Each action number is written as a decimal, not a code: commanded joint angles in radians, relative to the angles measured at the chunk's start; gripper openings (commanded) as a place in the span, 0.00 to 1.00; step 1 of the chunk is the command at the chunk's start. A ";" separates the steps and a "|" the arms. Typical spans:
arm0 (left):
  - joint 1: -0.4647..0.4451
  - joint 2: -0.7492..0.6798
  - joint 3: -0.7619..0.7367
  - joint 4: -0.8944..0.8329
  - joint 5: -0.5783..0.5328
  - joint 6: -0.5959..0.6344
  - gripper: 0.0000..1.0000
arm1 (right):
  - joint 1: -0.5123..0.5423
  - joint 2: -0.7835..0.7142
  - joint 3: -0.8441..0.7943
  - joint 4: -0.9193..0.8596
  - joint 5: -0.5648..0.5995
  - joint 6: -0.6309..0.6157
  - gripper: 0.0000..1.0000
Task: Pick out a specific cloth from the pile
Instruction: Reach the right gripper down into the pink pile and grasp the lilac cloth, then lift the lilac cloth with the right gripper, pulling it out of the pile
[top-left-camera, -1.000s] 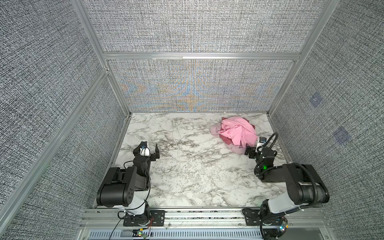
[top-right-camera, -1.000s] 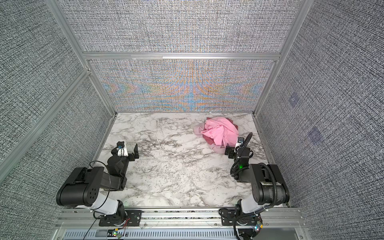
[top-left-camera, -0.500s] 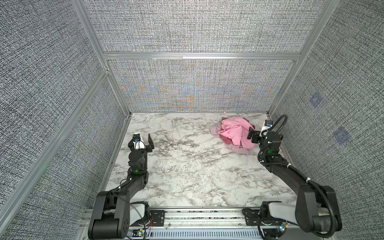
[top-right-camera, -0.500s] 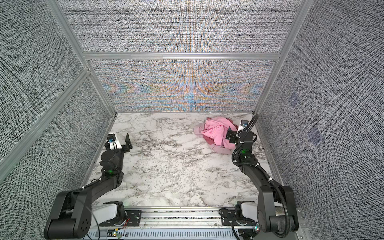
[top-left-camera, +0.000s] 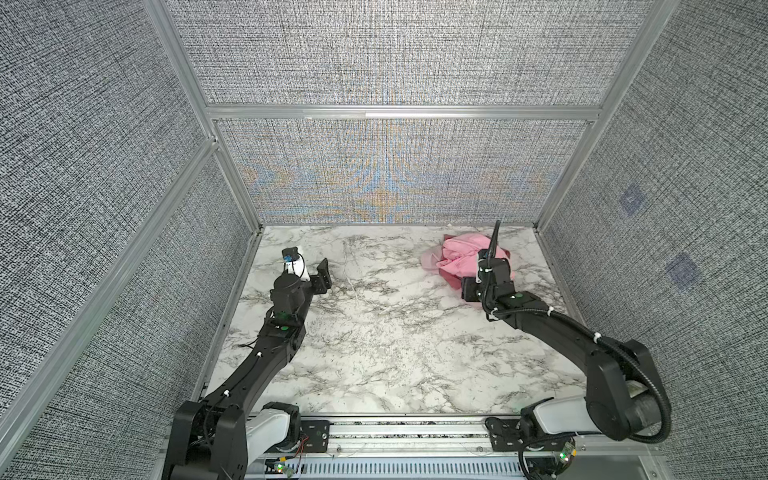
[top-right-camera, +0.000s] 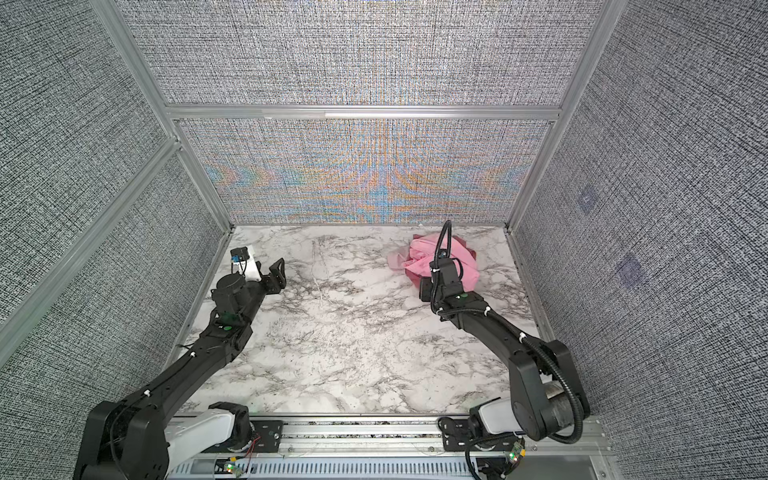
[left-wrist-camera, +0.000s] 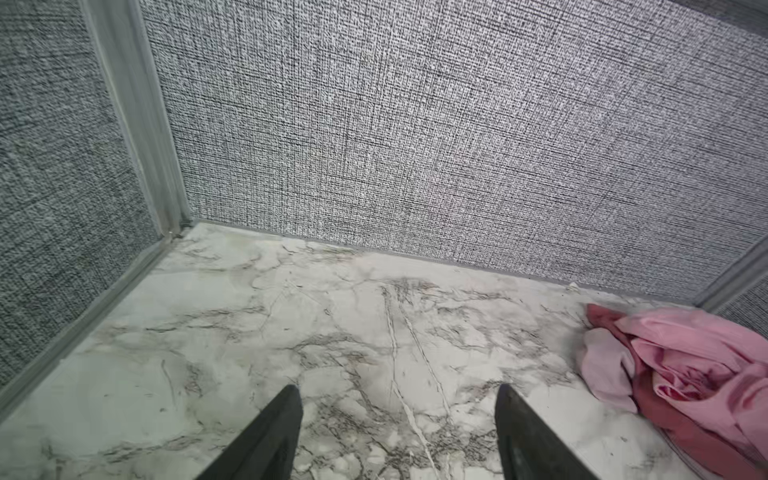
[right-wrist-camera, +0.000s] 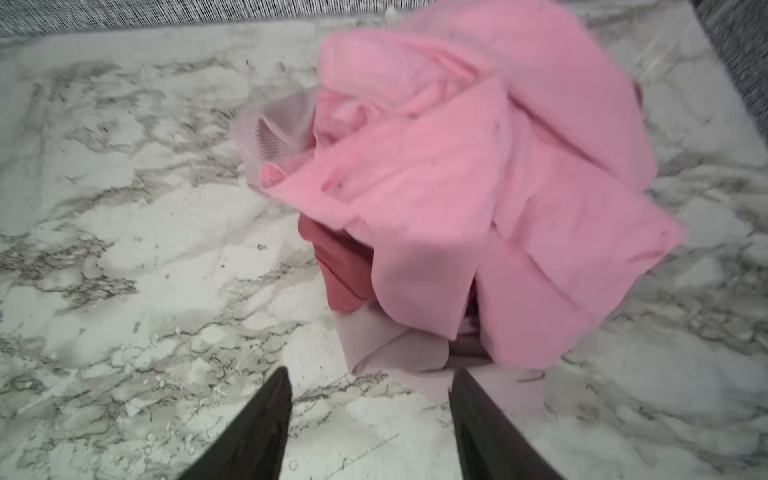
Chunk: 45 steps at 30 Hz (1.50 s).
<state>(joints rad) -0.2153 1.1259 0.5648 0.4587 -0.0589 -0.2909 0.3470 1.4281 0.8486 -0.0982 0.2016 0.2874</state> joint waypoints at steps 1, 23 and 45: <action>-0.011 0.012 0.002 -0.038 0.029 -0.036 0.75 | 0.012 0.032 -0.019 -0.047 -0.022 0.082 0.57; -0.014 0.072 0.015 -0.014 0.046 -0.058 0.75 | 0.008 0.283 0.114 -0.022 0.141 0.150 0.55; -0.013 0.058 0.027 -0.030 0.027 -0.045 0.75 | 0.000 -0.059 0.121 -0.122 0.151 0.146 0.00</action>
<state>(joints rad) -0.2283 1.1912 0.5838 0.4175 -0.0238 -0.3378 0.3481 1.4094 0.9535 -0.1947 0.3550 0.4442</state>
